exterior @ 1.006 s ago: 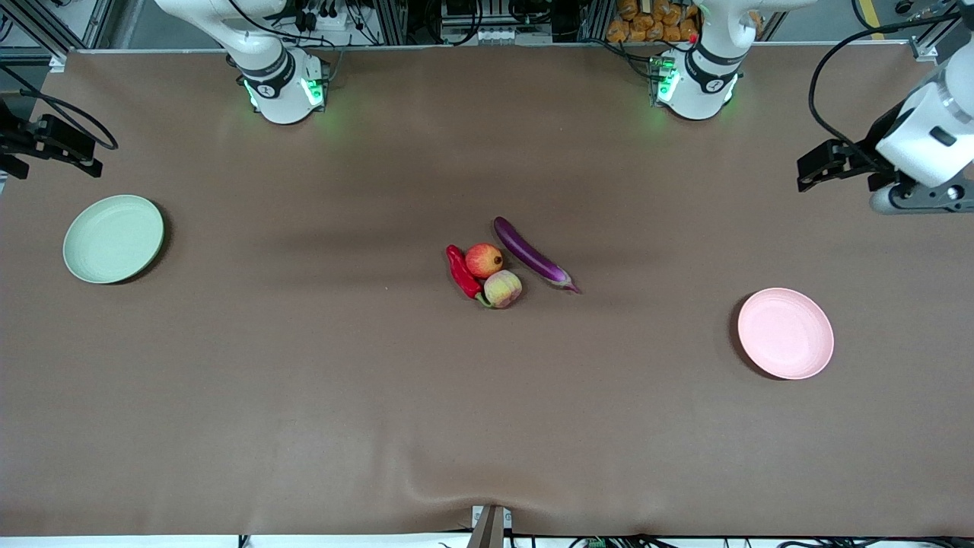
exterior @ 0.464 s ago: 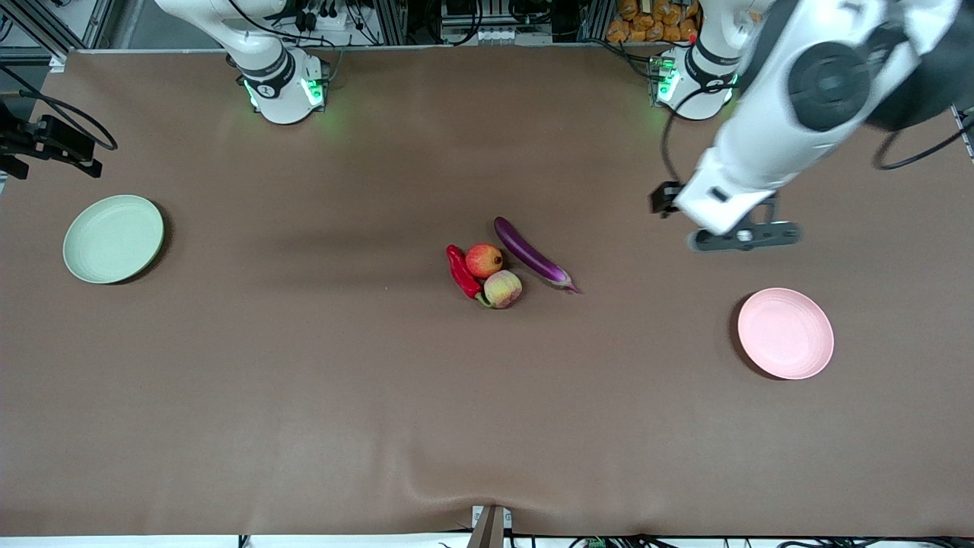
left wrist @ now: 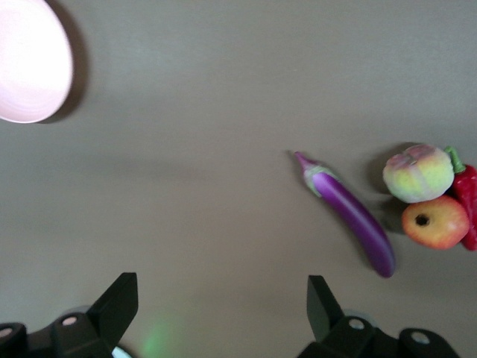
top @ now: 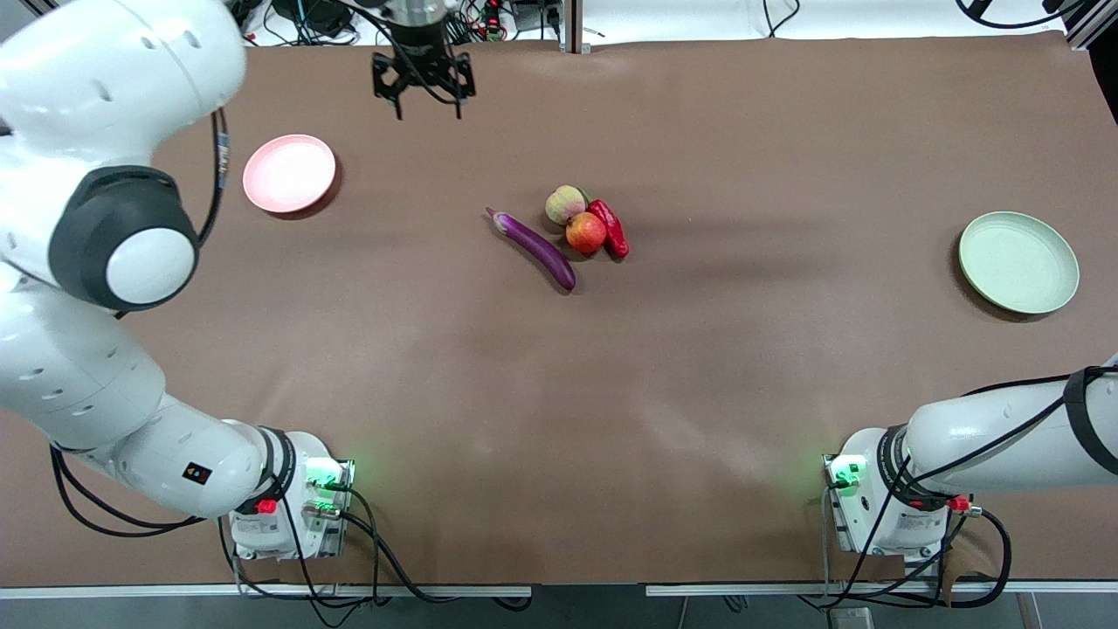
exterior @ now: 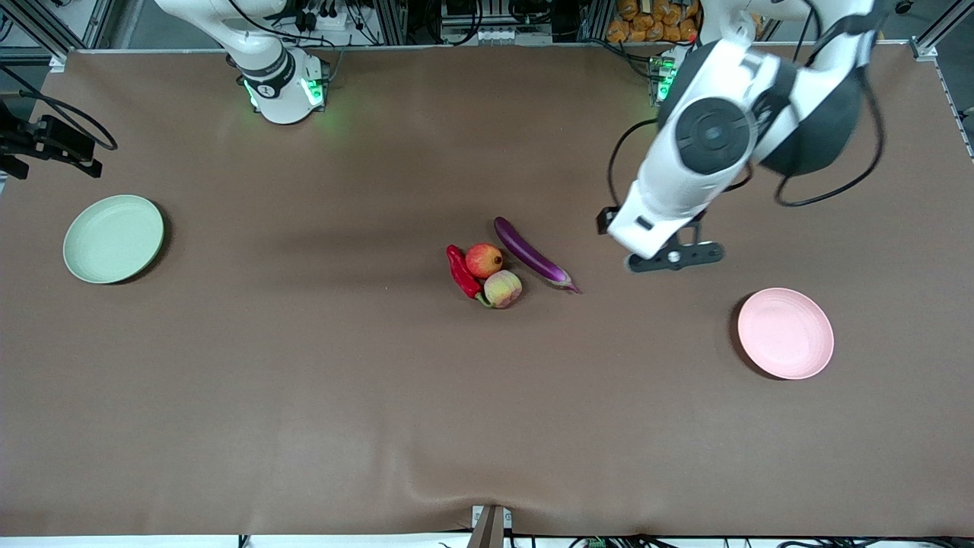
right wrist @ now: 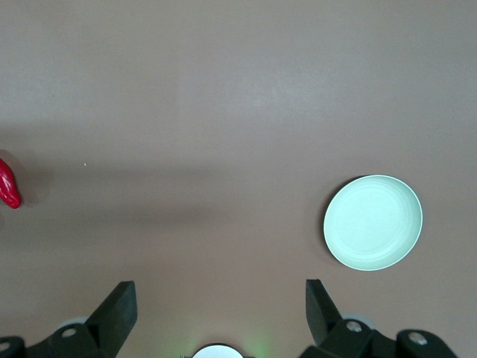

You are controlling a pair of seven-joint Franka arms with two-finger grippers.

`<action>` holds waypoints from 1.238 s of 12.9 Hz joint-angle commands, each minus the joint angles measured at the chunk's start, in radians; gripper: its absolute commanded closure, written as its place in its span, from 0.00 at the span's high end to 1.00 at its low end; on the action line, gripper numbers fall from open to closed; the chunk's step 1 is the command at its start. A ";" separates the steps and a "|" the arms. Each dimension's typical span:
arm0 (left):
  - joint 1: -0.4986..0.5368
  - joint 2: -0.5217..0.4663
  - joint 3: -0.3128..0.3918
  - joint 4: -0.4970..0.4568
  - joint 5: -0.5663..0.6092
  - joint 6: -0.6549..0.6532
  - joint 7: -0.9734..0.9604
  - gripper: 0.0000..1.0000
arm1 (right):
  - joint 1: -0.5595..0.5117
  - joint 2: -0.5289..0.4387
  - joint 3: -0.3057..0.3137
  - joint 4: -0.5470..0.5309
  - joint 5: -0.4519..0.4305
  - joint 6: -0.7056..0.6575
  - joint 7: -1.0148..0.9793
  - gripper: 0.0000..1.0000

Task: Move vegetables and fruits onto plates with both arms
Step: 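Reach the left gripper down to the purple eggplant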

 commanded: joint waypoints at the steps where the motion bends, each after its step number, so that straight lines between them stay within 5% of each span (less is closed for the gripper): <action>1: -0.014 0.055 0.001 0.014 -0.045 0.052 -0.040 1.00 | -0.020 0.009 0.015 0.021 -0.010 -0.014 -0.013 1.00; 10: -0.083 0.221 -0.001 -0.031 -0.066 0.345 -0.465 1.00 | -0.020 0.009 0.013 0.021 -0.010 -0.015 -0.013 1.00; 16: -0.135 0.232 0.002 -0.282 -0.054 0.658 -0.643 1.00 | -0.018 0.011 0.015 0.018 -0.010 -0.015 -0.011 1.00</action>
